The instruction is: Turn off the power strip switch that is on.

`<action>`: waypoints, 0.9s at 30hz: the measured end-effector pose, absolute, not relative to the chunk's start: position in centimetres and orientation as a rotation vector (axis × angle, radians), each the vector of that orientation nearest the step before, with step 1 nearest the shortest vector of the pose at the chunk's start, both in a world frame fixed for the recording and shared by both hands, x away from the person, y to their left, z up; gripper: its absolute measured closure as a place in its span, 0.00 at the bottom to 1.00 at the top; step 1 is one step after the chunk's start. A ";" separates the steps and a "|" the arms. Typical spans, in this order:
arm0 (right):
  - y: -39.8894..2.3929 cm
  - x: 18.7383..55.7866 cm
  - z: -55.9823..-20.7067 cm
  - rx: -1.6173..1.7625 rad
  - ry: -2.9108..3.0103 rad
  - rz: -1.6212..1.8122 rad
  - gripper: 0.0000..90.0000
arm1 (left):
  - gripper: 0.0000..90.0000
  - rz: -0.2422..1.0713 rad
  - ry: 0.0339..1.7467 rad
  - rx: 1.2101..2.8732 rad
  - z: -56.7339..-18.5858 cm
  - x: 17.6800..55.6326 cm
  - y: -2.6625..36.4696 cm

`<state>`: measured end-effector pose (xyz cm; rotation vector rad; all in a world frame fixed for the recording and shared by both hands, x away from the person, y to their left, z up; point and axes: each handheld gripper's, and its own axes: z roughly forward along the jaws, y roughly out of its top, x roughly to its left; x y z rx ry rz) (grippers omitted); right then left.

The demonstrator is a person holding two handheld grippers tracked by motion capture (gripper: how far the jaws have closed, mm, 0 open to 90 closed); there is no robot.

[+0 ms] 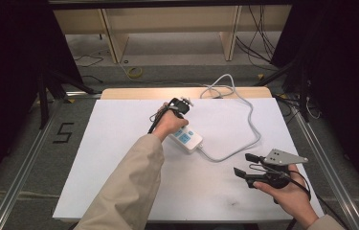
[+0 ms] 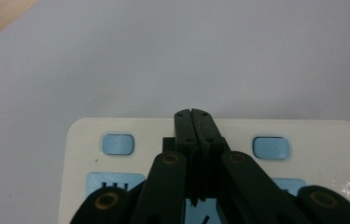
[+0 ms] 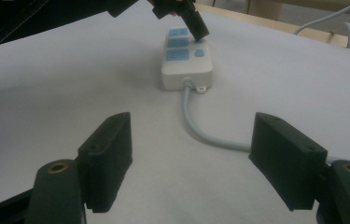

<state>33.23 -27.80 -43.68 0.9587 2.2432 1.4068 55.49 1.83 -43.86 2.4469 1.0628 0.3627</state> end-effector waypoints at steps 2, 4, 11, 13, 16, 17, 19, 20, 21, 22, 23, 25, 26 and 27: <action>-27.8 33.2 -43.7 0.960 2.244 1.405 0.33 | 1.00 0.365 1.068 2.450 -43.9 55.5 2.0; -27.8 33.2 -43.7 0.959 2.244 1.406 0.33 | 1.00 0.364 1.068 2.449 -43.9 55.5 2.0; -27.8 33.2 -43.7 0.958 2.245 1.405 0.33 | 1.00 0.367 1.065 2.445 -43.9 55.6 1.8; -27.8 33.2 -43.7 0.955 2.246 1.403 0.33 | 1.00 0.362 1.061 2.443 -43.9 55.5 1.7; -27.7 33.2 -43.7 0.951 2.247 1.405 0.33 | 1.00 0.384 1.045 2.459 -43.9 55.4 1.6; -27.7 33.2 -43.7 0.951 2.247 1.405 0.33 | 1.00 0.385 1.042 2.465 -43.9 55.4 1.6; -27.7 33.2 -43.7 0.953 2.246 1.403 0.33 | 1.00 0.375 1.048 2.455 -43.9 55.4 1.6; -27.7 33.2 -43.7 0.953 2.247 1.405 0.33 | 1.00 0.376 1.047 2.455 -43.9 55.4 1.6; -27.7 33.2 -43.7 0.953 2.247 1.405 0.33 | 1.00 0.381 1.045 2.457 -43.9 55.4 1.6; -27.7 33.2 -43.7 0.955 2.249 1.403 0.33 | 1.00 0.386 1.041 2.463 -43.9 55.4 1.6; -27.7 33.2 -43.7 0.947 2.250 1.403 0.33 | 1.00 0.390 1.037 2.466 -43.9 55.3 1.5; -27.6 33.2 -43.7 0.949 2.250 1.402 0.33 | 1.00 0.386 1.045 2.464 -43.9 55.4 1.6; -27.6 33.2 -43.7 0.948 2.251 1.402 0.33 | 1.00 0.383 1.046 2.461 -43.9 55.4 1.6; -27.6 33.2 -43.7 0.947 2.252 1.402 0.33 | 1.00 0.375 1.055 2.454 -43.9 55.4 1.6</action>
